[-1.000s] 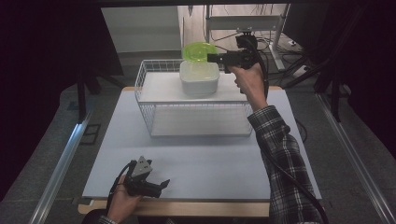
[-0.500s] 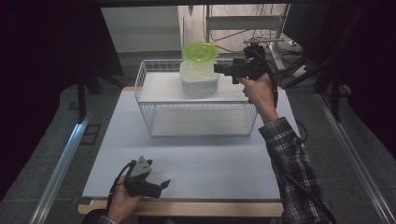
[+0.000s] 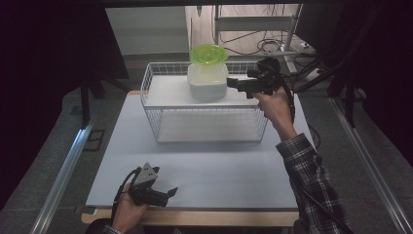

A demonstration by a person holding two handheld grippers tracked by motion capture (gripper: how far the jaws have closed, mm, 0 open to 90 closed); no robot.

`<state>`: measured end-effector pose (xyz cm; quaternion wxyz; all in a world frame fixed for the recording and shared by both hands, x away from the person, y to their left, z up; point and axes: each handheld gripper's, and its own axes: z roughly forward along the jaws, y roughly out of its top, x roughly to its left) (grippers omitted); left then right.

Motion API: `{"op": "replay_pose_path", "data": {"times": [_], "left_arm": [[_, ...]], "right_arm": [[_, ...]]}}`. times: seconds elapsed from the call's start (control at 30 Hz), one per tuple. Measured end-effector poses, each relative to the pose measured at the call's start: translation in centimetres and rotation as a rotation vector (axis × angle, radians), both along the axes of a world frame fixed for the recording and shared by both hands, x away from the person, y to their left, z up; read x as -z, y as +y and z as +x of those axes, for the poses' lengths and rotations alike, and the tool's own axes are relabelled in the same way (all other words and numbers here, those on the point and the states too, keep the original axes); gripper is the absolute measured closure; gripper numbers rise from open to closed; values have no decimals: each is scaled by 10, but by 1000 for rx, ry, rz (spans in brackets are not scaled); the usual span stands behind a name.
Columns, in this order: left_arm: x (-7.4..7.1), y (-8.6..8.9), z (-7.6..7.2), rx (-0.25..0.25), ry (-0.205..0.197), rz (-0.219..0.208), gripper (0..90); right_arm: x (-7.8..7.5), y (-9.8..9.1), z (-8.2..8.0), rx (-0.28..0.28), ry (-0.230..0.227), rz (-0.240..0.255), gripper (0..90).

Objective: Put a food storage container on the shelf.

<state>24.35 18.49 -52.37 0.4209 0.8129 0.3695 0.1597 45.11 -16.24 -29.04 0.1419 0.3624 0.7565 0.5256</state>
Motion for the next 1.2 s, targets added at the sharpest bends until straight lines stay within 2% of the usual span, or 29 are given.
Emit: {"op": "replay_pose_path", "data": {"times": [0.4,0.83,1.2], "left_arm": [[-3,1,-1,0,15,-38,31],[-2,1,-1,2,4,-21,32],[-2,0,-2,3,-3,-13,32]], "right_arm": [[15,-6,-18,-15,-1,-32,53],[30,-13,-36,-26,-13,-63,41],[39,-13,-51,-35,-40,-92,32]]}}
